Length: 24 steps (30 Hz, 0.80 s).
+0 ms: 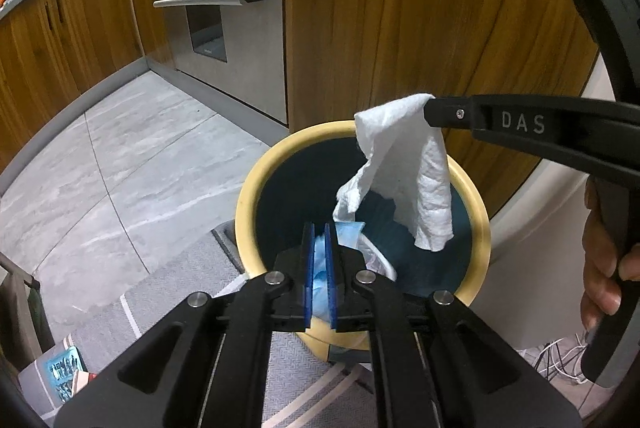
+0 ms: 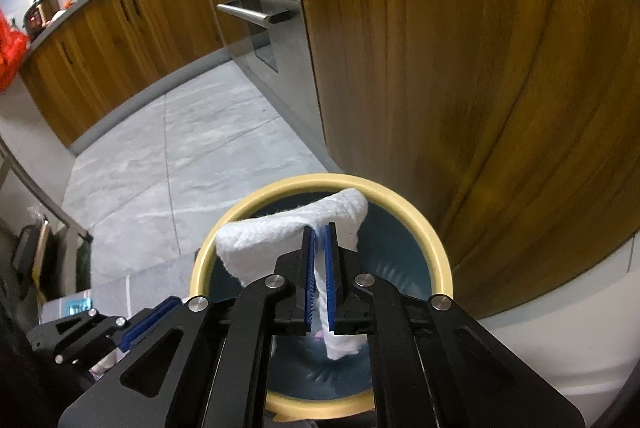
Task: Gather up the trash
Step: 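Carry tissue and mask over the teal bin and open both tools to drop them, then move both open tools back toward the trash pile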
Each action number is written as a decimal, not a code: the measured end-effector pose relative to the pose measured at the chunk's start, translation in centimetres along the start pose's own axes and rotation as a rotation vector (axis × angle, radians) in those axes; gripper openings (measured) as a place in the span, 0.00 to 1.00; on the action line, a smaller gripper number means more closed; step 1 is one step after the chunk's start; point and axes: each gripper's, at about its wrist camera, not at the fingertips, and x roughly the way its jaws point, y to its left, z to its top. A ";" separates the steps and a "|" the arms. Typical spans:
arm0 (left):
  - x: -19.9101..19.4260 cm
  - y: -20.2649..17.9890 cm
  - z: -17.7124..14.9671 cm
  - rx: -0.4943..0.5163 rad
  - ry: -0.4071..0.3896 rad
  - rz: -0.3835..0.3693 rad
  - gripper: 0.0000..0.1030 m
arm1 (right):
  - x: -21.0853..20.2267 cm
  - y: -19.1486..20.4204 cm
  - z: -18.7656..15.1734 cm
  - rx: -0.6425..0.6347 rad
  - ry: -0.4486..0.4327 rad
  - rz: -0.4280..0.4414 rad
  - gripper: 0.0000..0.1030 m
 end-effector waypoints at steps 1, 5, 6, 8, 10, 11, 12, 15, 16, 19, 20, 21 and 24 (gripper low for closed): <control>-0.1 0.0 -0.1 0.002 -0.001 0.003 0.14 | 0.0 0.0 -0.1 0.001 -0.001 -0.001 0.06; -0.5 -0.1 -0.3 0.011 -0.013 0.010 0.27 | -0.1 0.0 -0.2 -0.002 -0.003 0.001 0.18; -0.5 -0.1 -0.4 0.010 -0.012 0.011 0.27 | -0.1 0.0 -0.2 -0.001 -0.003 0.001 0.22; -0.5 0.0 -0.4 0.003 -0.010 0.014 0.29 | -0.2 -0.1 -0.2 0.000 -0.007 -0.001 0.27; -0.5 0.1 -0.3 -0.003 -0.012 0.019 0.34 | -0.3 -0.2 -0.1 0.007 -0.014 -0.005 0.39; -0.6 0.2 -0.4 -0.007 -0.014 0.021 0.37 | -0.3 -0.3 -0.1 0.011 -0.017 -0.007 0.41; -0.7 0.3 -0.4 -0.010 -0.014 0.022 0.38 | -0.4 -0.3 -0.1 0.013 -0.019 -0.008 0.47; -0.9 0.4 -0.5 -0.014 -0.017 0.032 0.49 | -0.6 -0.5 0.1 0.026 -0.028 -0.007 0.74; -1.0 0.5 -0.6 -0.016 -0.019 0.039 0.56 | -0.7 -0.5 0.1 0.031 -0.032 -0.001 0.80; -1.3 1.0 -0.8 -0.036 -0.027 0.062 0.80 | -0.9 -0.4 0.3 0.038 -0.044 0.014 0.91; -1.6 1.2 -0.9 -0.046 -0.033 0.073 0.86 | -1.1 -0.2 0.4 0.031 -0.055 0.017 0.91; -1.8 1.5 -1.0 -0.056 -0.039 0.079 0.87 | -1.1 0.0 0.4 0.023 -0.058 0.019 0.91; -2.4 2.1 -1.3 -0.070 -0.041 0.093 0.91 | -1.2 0.8 0.4 -0.011 -0.063 0.015 0.92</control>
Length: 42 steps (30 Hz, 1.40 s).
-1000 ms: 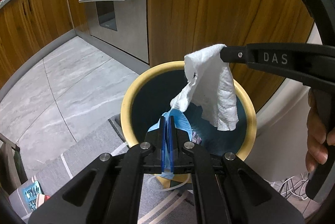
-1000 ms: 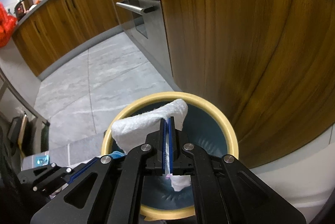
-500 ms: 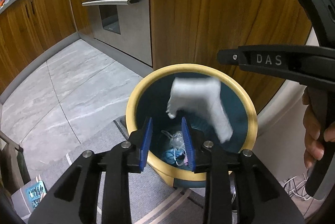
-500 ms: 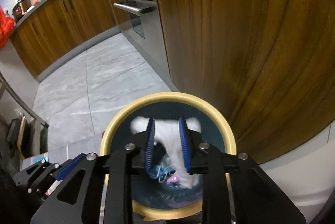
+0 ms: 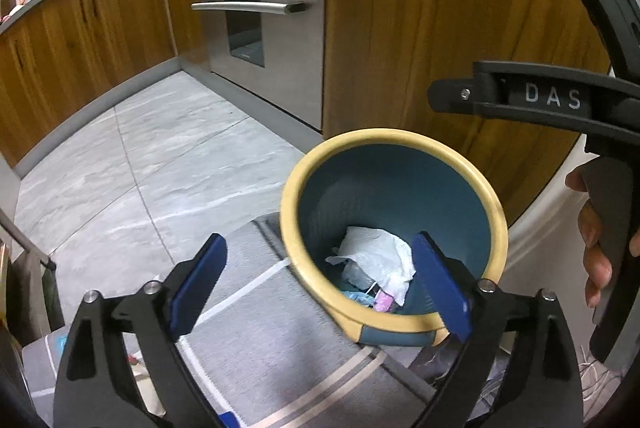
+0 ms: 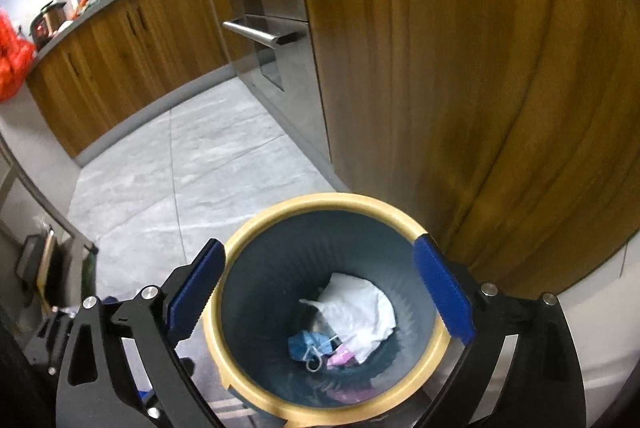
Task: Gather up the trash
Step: 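Move both open tools back toward the trash pile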
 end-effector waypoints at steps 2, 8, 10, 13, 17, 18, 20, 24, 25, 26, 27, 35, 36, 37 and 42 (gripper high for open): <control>-0.5 0.5 -0.2 0.005 0.001 0.020 0.92 | -0.2 0.4 0.0 -0.016 -0.004 0.005 0.93; -2.8 2.2 -0.7 -0.013 -0.008 0.057 0.92 | -1.6 1.7 0.2 -0.052 -0.036 0.019 0.94; -3.8 2.7 -0.9 -0.014 -0.011 0.070 0.93 | -2.0 2.1 0.2 -0.068 -0.048 0.023 0.94; -5.8 3.4 -1.3 -0.006 -0.023 0.096 0.93 | -2.8 3.3 0.0 -0.091 -0.060 0.034 0.94; -8.5 4.6 -1.9 -0.010 -0.039 0.120 0.94 | -4.3 4.9 -0.4 -0.121 -0.074 0.062 0.94; -9.4 5.0 -2.1 -0.014 -0.043 0.126 0.94 | -4.7 5.2 -0.5 -0.122 -0.077 0.071 0.94; -10.7 5.6 -2.4 -0.018 -0.051 0.137 0.94 | -5.5 5.8 -0.7 -0.117 -0.080 0.087 0.95; -13.3 6.9 -2.9 -0.028 -0.065 0.159 0.94 | -7.1 6.5 -0.9 -0.087 -0.089 0.117 0.95; -14.1 7.4 -3.2 -0.031 -0.070 0.167 0.94 | -7.4 6.5 -1.0 -0.069 -0.089 0.128 0.95; -14.7 7.8 -3.4 -0.033 -0.075 0.176 0.94 | -7.8 6.6 -1.1 -0.053 -0.089 0.136 0.95; -15.3 8.2 -3.5 -0.034 -0.080 0.184 0.94 | -8.1 6.6 -1.2 -0.033 -0.088 0.146 0.95; -18.1 12.5 -5.9 -0.098 -0.092 0.254 0.94 | -9.2 7.0 -2.2 0.079 -0.052 0.162 0.95; -18.4 12.9 -6.2 -0.101 -0.092 0.262 0.94 | -9.3 7.4 -2.4 0.074 -0.049 0.156 0.95; -18.6 13.6 -6.7 -0.106 -0.090 0.276 0.94 | -9.3 7.6 -2.5 0.071 -0.047 0.152 0.95; -19.1 16.1 -8.5 -0.171 -0.087 0.294 0.94 | -9.6 9.1 -3.4 0.053 -0.025 0.147 0.95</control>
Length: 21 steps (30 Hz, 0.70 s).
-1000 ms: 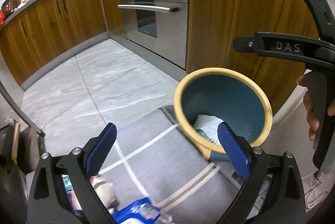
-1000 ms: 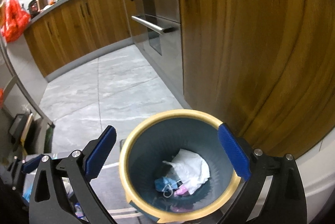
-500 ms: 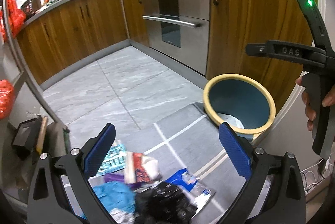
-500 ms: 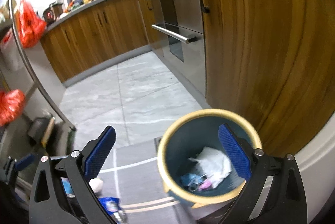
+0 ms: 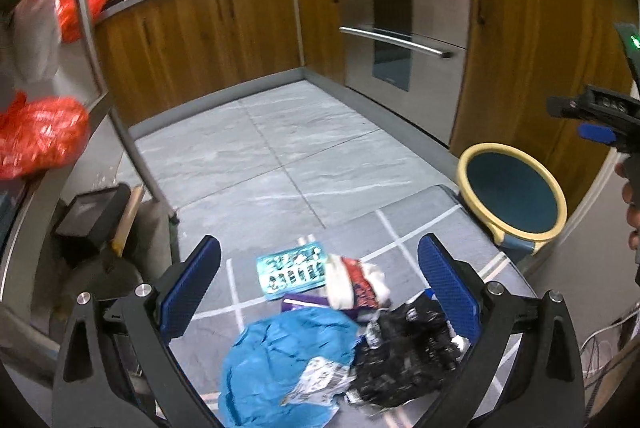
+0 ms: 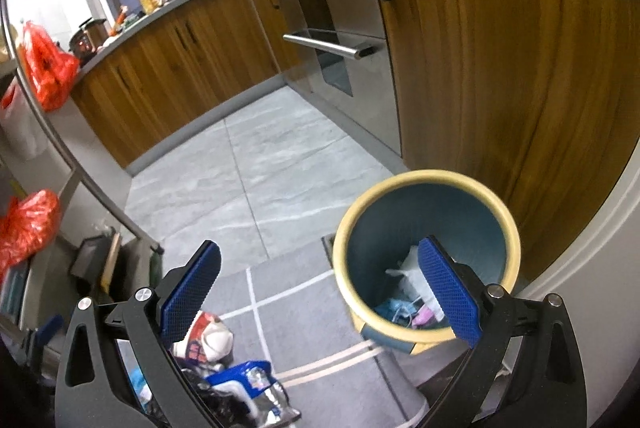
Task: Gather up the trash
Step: 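Move both open tools back toward the trash pile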
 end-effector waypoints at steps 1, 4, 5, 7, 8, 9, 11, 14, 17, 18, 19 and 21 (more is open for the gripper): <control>0.0 0.5 -0.2 -0.012 0.001 -0.002 0.94 | -0.1 0.3 -0.2 -0.004 0.001 0.001 0.95; -0.3 2.0 -0.8 -0.027 -0.001 0.002 0.94 | -0.1 1.5 -0.8 -0.043 0.011 -0.006 0.95; -0.5 2.5 -0.9 -0.019 -0.006 0.010 0.94 | -0.1 1.9 -1.0 -0.058 0.014 -0.006 0.95; -0.8 3.5 -1.2 -0.001 -0.013 0.025 0.94 | 0.0 2.8 -1.6 -0.091 0.022 -0.002 0.95; -0.9 4.0 -1.3 -0.001 -0.011 0.030 0.94 | 0.1 3.0 -1.7 -0.103 0.025 0.000 0.95; -0.9 4.4 -1.4 -0.005 -0.009 0.034 0.94 | 0.3 3.5 -2.0 -0.116 0.032 0.003 0.95; -0.8 5.8 -1.5 -0.036 -0.002 0.042 0.94 | 1.0 4.2 -2.5 -0.124 0.055 0.020 0.95; -0.2 7.3 -2.0 -0.047 0.023 0.071 0.94 | 2.0 5.3 -3.6 -0.144 0.095 0.033 0.95; 0.5 8.7 -2.2 -0.082 0.057 0.095 0.94 | 2.8 7.0 -4.9 -0.174 0.137 0.059 0.95; 0.7 9.1 -2.3 -0.105 0.066 0.094 0.94 | 2.9 7.7 -5.3 -0.186 0.146 0.070 0.95; 0.8 9.3 -2.3 -0.118 0.070 0.089 0.94 | 2.9 8.2 -5.8 -0.196 0.150 0.078 0.95; 1.3 9.4 -2.6 -0.132 0.085 0.078 0.94 | 3.1 9.7 -7.0 -0.241 0.164 0.103 0.95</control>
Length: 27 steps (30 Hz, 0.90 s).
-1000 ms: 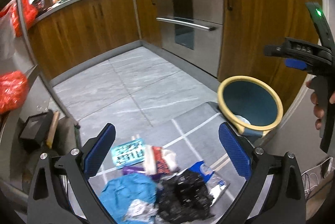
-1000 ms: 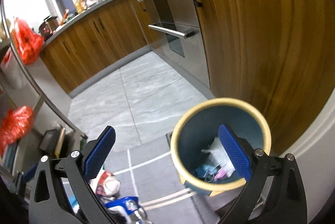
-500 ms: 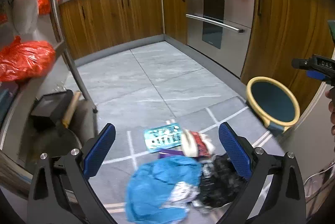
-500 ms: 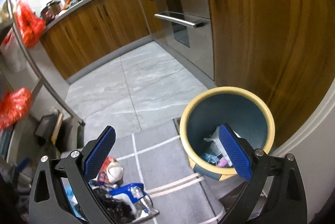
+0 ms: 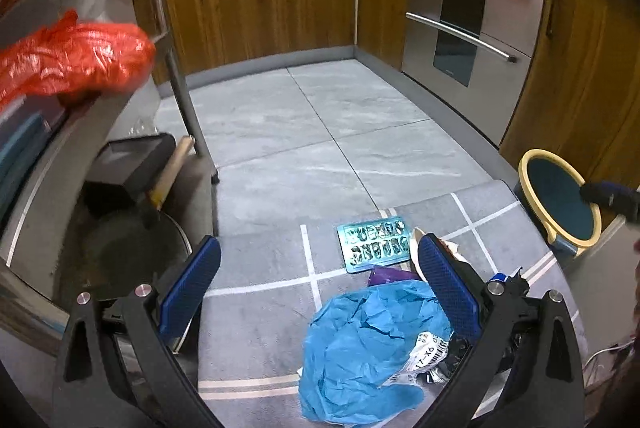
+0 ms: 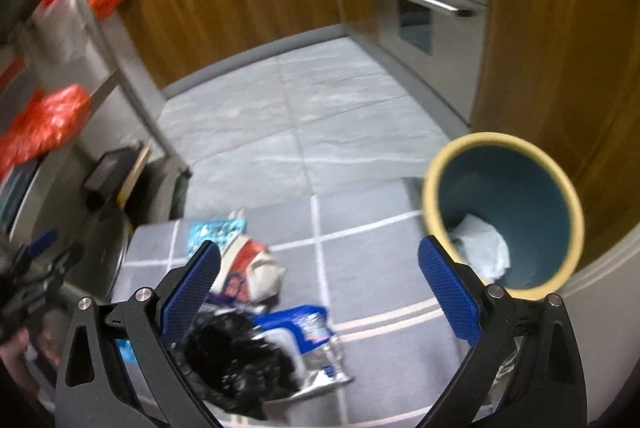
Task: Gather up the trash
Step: 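Move both open tools back toward the trash pile, then grasp the black plastic bag with the right tool while the left tool grasps the blue bag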
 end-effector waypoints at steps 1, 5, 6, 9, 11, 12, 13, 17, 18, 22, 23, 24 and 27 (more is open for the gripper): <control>0.2 -0.1 -0.2 0.006 0.011 -0.007 0.94 | 0.3 0.8 -0.5 -0.026 0.007 0.011 0.95; 1.3 -0.4 -1.4 0.055 0.058 -0.003 0.94 | 2.1 2.6 -2.6 -0.123 0.076 0.029 0.95; 1.6 -0.5 -1.6 0.059 0.069 -0.012 0.94 | 2.7 2.7 -3.1 -0.138 0.098 0.027 0.95; 2.3 -0.8 -2.3 0.071 0.100 -0.037 0.94 | 4.3 2.9 -4.4 -0.167 0.156 0.020 0.94; 2.8 -1.2 -2.6 0.090 0.117 -0.044 0.94 | 5.0 3.0 -5.0 -0.181 0.182 0.019 0.93; 3.0 -1.3 -2.7 0.095 0.122 -0.044 0.94 | 5.3 3.1 -5.2 -0.185 0.190 0.025 0.92; 3.2 -1.5 -2.8 0.101 0.129 -0.048 0.94 | 5.6 3.2 -5.4 -0.187 0.197 0.035 0.89; 4.0 -2.3 -3.2 0.128 0.154 -0.065 0.94 | 6.4 3.9 -5.8 -0.213 0.231 0.057 0.64; 4.1 -2.4 -3.3 0.132 0.160 -0.066 0.94 | 6.6 4.0 -5.9 -0.217 0.241 0.065 0.58; 5.0 -3.0 -3.7 0.141 0.190 -0.070 0.94 | 6.9 4.3 -6.0 -0.221 0.270 0.137 0.30; 5.1 -3.2 -3.7 0.143 0.194 -0.073 0.94 | 6.9 4.4 -6.0 -0.224 0.271 0.148 0.30; 5.1 -3.3 -3.8 0.144 0.198 -0.077 0.94 | 6.8 4.5 -5.9 -0.230 0.267 0.156 0.28; 5.0 -3.8 -3.9 0.149 0.199 -0.097 0.94 | 6.3 4.7 -5.6 -0.243 0.248 0.161 0.25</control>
